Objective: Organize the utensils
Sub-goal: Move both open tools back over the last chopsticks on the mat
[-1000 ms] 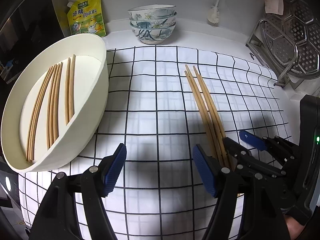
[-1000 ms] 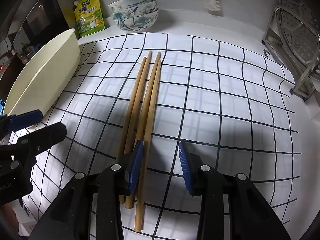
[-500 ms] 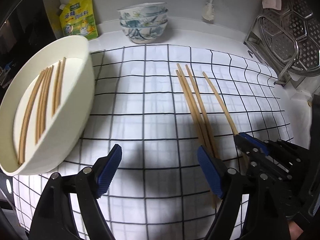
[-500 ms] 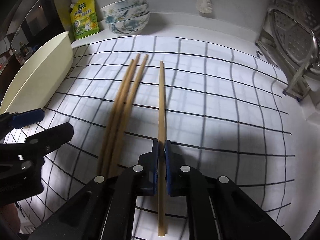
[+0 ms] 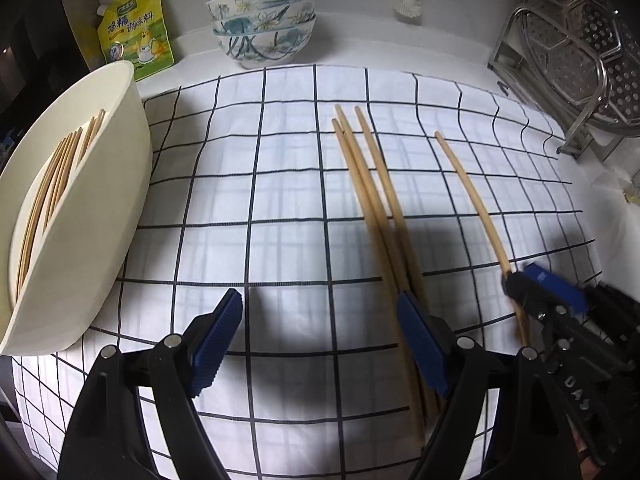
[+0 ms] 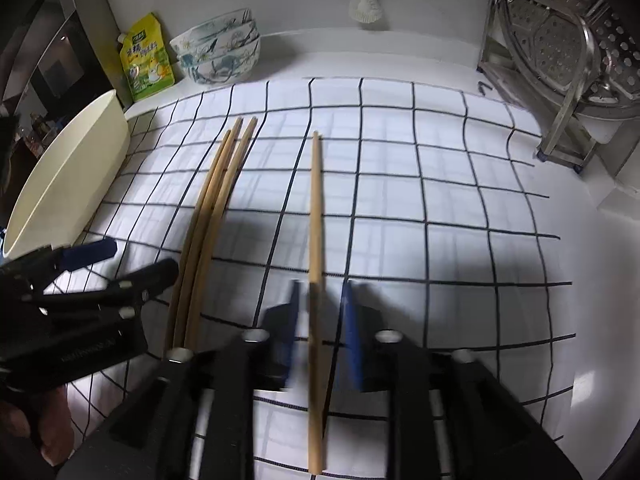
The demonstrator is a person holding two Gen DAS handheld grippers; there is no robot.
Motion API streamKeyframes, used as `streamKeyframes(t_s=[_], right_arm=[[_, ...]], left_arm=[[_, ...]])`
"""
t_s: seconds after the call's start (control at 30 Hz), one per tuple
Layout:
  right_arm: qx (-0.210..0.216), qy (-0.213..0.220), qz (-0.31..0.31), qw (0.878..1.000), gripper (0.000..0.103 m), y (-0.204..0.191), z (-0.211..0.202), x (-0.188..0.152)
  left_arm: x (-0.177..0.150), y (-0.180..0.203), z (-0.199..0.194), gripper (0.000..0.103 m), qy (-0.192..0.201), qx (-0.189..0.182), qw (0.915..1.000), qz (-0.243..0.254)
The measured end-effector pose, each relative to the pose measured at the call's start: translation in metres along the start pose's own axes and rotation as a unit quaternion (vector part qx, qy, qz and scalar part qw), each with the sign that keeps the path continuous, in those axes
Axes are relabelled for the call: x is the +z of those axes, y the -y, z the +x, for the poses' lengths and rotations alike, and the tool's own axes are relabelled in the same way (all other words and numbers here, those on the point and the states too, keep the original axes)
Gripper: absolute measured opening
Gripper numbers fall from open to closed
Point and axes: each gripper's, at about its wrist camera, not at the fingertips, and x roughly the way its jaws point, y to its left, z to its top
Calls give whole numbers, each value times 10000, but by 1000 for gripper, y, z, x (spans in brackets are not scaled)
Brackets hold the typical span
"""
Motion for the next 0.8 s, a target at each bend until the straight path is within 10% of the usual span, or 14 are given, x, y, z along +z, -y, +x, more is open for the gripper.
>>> streamKeyframes(t_s=[0.8], right_arm=[[-104, -11, -20, 9999, 32, 6, 3, 4]], left_arm=[[1, -11, 11, 91, -41, 419, 9990, -121]])
